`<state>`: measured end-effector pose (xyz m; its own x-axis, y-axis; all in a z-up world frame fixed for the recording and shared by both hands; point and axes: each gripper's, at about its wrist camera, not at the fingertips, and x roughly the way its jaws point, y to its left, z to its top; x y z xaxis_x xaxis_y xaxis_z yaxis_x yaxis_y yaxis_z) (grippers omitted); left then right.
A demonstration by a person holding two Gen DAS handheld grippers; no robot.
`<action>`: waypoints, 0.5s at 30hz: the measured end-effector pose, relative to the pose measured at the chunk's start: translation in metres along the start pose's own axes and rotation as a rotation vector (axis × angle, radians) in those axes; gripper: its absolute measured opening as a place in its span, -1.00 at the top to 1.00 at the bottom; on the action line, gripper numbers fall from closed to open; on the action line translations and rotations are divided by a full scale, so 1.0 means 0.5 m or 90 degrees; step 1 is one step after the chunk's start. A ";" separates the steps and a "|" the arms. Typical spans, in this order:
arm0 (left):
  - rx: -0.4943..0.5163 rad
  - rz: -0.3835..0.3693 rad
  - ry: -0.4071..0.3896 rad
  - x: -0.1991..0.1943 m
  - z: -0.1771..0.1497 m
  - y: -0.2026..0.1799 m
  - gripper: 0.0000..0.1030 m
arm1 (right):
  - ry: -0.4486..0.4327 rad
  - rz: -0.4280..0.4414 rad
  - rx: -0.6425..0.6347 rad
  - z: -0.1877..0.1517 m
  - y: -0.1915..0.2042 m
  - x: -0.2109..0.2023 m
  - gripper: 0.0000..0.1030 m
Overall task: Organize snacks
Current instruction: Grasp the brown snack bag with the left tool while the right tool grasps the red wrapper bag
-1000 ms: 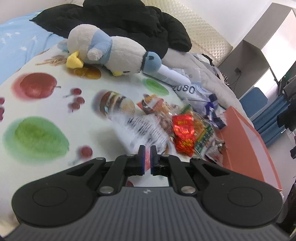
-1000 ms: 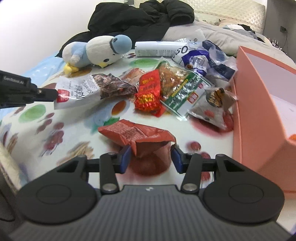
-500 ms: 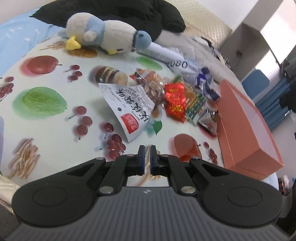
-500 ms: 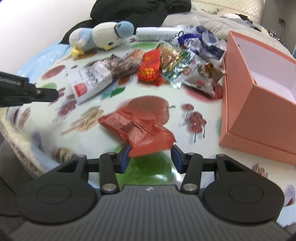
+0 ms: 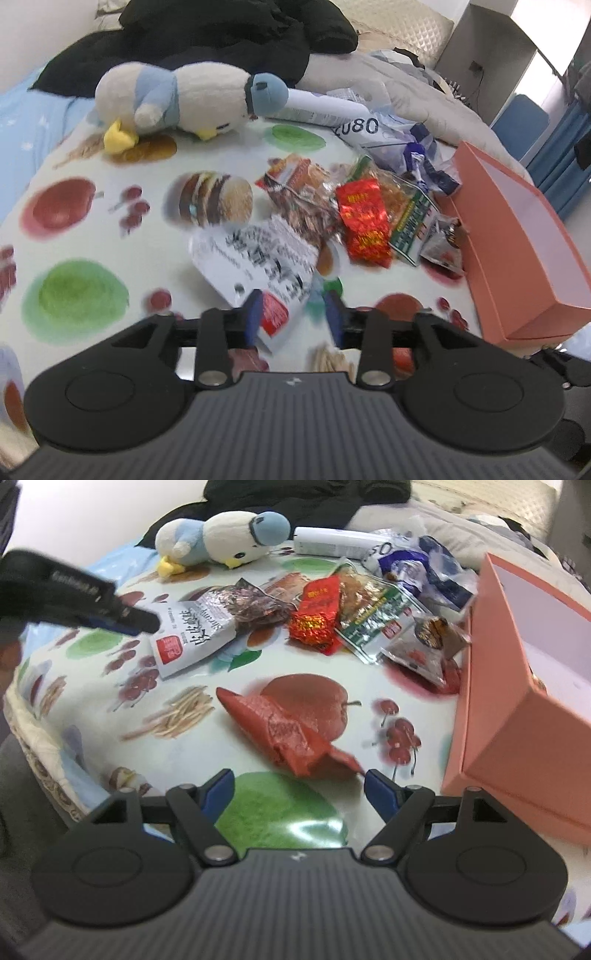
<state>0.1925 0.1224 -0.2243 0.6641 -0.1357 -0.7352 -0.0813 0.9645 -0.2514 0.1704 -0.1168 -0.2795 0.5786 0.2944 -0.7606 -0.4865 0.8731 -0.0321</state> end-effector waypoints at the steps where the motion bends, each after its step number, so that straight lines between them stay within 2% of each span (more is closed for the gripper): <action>1: 0.008 0.006 -0.002 0.005 0.008 -0.002 -0.05 | -0.001 -0.002 -0.007 0.006 -0.001 0.003 -0.54; 4: 0.038 0.026 -0.005 0.025 0.034 -0.007 -0.33 | -0.001 0.007 -0.030 0.028 -0.009 0.014 -0.54; 9: 0.072 0.029 -0.005 0.069 0.077 -0.013 -0.61 | 0.013 0.016 -0.077 0.061 -0.016 0.033 -0.53; 12: 0.087 0.030 0.013 0.104 0.101 -0.017 -0.64 | 0.018 0.038 -0.102 0.076 -0.020 0.041 -0.53; 15: 0.096 0.021 0.031 0.140 0.122 -0.020 -0.64 | 0.039 0.086 -0.116 0.089 -0.019 0.060 -0.53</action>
<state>0.2852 0.1171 -0.2346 0.6258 -0.1113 -0.7720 0.0129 0.9911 -0.1325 0.2215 -0.0990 -0.2729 0.4625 0.3747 -0.8036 -0.6699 0.7414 -0.0398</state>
